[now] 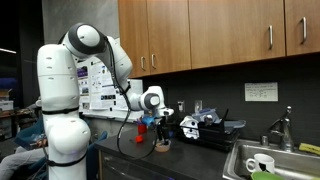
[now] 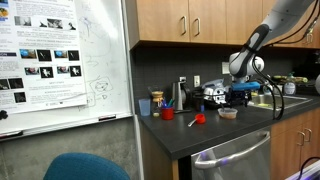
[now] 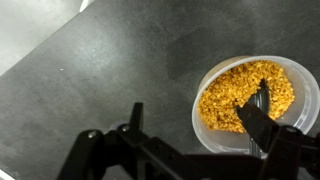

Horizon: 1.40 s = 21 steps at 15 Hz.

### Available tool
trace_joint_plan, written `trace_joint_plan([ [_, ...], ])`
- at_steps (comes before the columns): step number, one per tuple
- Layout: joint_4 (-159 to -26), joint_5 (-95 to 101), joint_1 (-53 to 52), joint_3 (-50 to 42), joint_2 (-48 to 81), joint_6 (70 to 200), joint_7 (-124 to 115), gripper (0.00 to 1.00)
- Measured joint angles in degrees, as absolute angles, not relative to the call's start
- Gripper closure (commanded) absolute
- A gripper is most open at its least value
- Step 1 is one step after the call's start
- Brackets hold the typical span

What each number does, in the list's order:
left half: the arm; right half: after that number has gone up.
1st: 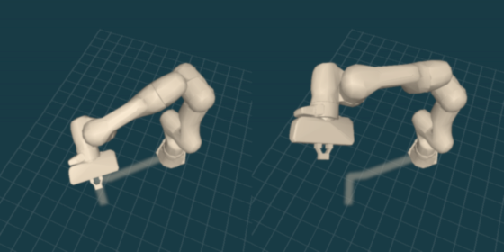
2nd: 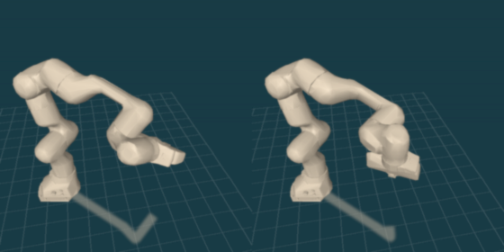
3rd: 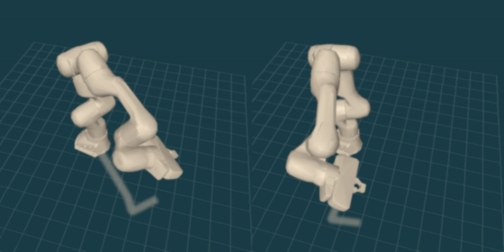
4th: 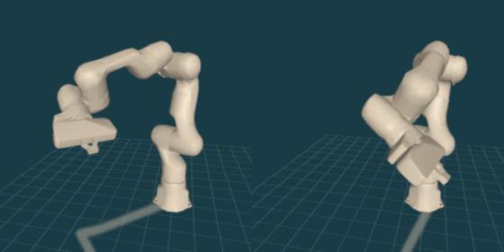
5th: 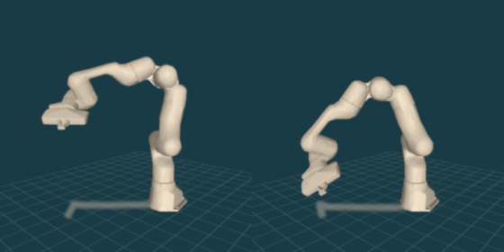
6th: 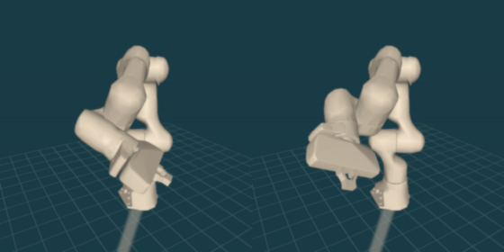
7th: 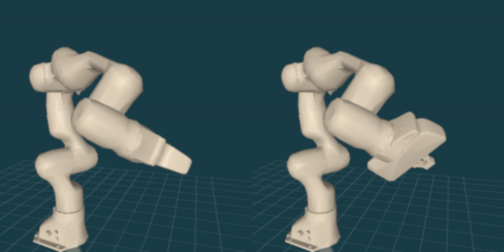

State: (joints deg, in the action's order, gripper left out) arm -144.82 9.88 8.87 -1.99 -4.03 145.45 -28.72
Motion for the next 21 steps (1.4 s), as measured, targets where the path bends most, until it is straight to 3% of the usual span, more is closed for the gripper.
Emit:
trace_joint_plan([
  [21, -144.0, 1.7, 7.3, -2.7, -0.2, 149.4, -25.1, 0.0],
])
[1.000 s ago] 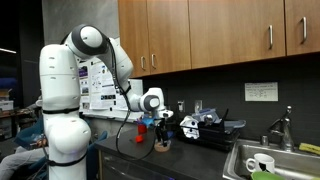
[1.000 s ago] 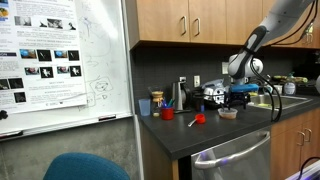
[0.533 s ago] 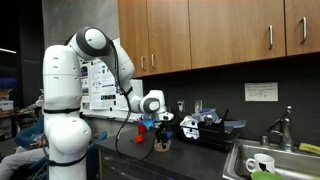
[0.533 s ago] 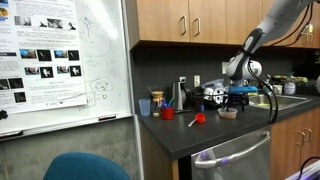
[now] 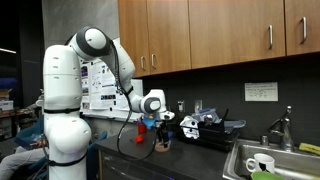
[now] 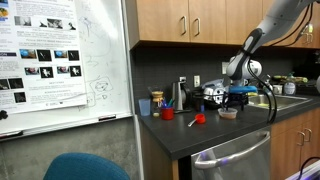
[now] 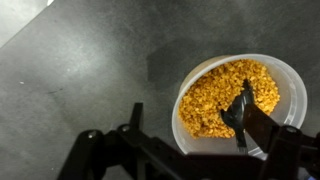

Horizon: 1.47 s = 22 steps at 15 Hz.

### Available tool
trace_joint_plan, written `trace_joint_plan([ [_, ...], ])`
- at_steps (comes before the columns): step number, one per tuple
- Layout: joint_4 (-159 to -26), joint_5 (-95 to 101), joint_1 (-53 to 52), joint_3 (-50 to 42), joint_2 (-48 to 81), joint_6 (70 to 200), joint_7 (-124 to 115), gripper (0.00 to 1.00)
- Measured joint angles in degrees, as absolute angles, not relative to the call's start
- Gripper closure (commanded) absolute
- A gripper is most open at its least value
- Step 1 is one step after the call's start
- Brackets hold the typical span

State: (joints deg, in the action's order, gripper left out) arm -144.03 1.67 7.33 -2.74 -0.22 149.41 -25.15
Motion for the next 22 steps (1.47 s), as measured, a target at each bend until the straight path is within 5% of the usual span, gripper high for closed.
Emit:
trace_joint_plan([
  [22, -140.0, 1.7, 2.0, -1.5, -0.3, 152.7, -13.6, 0.0],
])
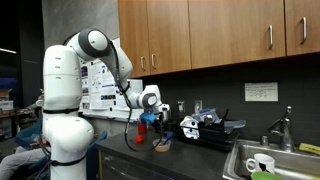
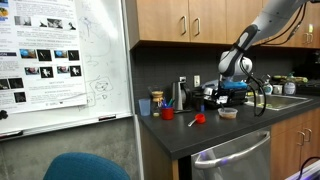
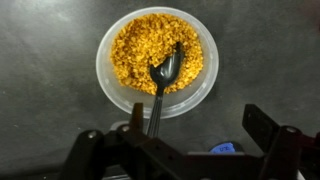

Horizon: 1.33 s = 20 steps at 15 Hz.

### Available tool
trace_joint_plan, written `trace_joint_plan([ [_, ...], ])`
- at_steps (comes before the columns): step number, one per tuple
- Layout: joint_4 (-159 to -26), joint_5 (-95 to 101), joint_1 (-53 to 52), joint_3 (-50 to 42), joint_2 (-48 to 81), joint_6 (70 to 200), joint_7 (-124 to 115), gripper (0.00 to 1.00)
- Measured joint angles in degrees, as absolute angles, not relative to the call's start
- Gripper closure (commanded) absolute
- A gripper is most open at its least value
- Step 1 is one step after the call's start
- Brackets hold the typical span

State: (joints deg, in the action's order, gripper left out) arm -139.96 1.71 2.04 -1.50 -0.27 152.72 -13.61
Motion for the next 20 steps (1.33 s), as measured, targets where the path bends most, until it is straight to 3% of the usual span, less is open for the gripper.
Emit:
trace_joint_plan([
  [20, -130.9, 1.6, 0.7, -0.4, 8.6, 153.1, -8.3, 0.0],
])
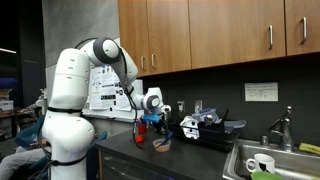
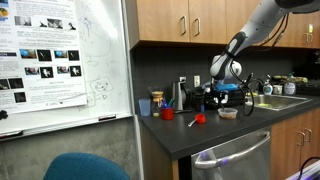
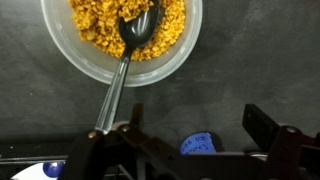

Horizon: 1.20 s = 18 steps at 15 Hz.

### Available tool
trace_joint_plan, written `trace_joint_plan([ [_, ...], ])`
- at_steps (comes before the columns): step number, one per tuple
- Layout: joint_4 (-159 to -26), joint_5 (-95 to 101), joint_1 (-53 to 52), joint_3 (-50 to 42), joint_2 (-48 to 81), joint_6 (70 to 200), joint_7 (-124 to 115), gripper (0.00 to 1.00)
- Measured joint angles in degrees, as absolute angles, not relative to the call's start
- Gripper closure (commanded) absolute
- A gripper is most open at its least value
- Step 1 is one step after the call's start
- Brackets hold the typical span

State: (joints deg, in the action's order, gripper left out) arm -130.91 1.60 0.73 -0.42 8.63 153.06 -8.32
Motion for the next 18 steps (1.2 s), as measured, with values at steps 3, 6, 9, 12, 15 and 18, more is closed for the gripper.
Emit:
trace_joint_plan([
  [3, -129.6, 1.6, 1.1, -0.6, 10.2, 153.1, -8.2, 0.0],
  [6, -128.9, 1.6, 1.6, -1.2, 11.5, 153.1, -8.1, 0.0],
  [9, -128.2, 1.6, 2.2, -1.7, 12.4, 153.1, -8.1, 0.0],
  [12, -128.0, 1.6, 2.9, -2.3, 12.7, 153.1, -8.1, 0.0],
  [15, -128.0, 1.6, 3.3, -2.9, 12.7, 153.1, -8.1, 0.0],
  [18, -128.1, 1.6, 3.4, -3.7, 12.7, 153.0, -8.1, 0.0],
])
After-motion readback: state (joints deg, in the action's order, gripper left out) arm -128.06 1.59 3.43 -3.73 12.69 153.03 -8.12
